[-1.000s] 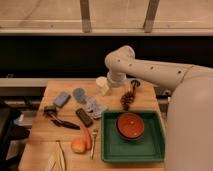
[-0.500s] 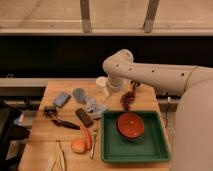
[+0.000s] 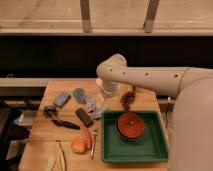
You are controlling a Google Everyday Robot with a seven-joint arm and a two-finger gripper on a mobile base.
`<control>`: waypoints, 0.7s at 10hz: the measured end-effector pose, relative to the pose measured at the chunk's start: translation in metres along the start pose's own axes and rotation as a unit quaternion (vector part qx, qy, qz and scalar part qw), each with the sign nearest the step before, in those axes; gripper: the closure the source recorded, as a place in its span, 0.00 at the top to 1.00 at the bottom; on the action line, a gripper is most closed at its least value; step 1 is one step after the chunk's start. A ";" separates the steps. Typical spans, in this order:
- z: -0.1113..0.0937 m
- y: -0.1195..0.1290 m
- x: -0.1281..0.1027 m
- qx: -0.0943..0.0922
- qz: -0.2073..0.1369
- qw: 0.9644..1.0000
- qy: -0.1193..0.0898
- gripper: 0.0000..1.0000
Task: Place apple in metal cup
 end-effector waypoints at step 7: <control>0.021 0.123 0.038 -0.057 -0.121 0.991 0.013 0.80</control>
